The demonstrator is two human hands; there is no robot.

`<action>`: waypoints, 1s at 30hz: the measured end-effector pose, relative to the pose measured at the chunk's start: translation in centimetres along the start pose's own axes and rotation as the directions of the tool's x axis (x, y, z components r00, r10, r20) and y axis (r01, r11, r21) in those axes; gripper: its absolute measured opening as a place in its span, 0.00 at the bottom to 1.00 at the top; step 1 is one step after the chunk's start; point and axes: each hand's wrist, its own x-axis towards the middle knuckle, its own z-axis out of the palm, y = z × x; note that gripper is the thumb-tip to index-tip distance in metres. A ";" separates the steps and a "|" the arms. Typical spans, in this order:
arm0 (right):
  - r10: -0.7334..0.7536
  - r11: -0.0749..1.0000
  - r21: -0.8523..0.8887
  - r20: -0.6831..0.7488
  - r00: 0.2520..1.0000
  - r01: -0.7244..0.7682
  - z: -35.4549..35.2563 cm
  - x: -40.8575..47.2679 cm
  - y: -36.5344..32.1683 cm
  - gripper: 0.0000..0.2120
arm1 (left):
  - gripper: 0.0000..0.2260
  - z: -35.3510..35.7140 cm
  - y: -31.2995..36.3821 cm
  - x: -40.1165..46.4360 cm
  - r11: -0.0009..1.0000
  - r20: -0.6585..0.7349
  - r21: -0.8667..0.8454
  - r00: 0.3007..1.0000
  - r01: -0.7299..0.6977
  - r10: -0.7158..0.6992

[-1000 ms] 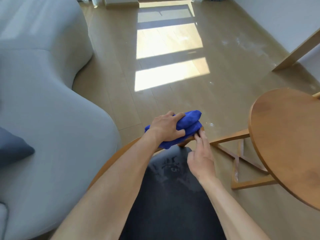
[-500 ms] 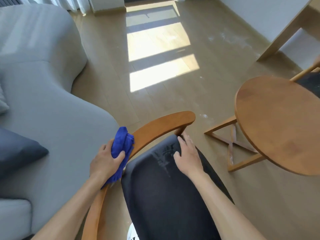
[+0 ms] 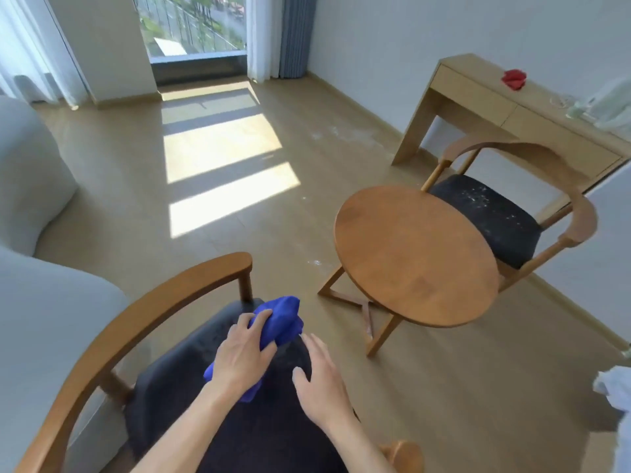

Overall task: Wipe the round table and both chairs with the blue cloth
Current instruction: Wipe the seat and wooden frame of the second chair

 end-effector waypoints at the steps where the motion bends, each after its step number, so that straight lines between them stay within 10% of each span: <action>1: -0.012 0.999 0.040 -0.026 1.000 0.013 -2.0 -0.5 0.8 0.28 | 0.25 0.7 2.7 -0.8 0.999 -0.015 -0.020 0.999 -0.033 0.033; 14: 0.103 0.717 0.682 -0.313 0.944 0.147 -32.7 -10.6 10.2 0.28 | 0.28 3.9 37.3 -8.1 0.888 -0.108 -0.237 0.919 -0.394 0.379; 30: -0.139 0.879 0.322 -0.531 0.836 0.351 -55.5 -10.2 10.7 0.18 | 0.45 2.8 57.2 1.6 0.727 -0.035 -0.230 0.752 -0.647 0.659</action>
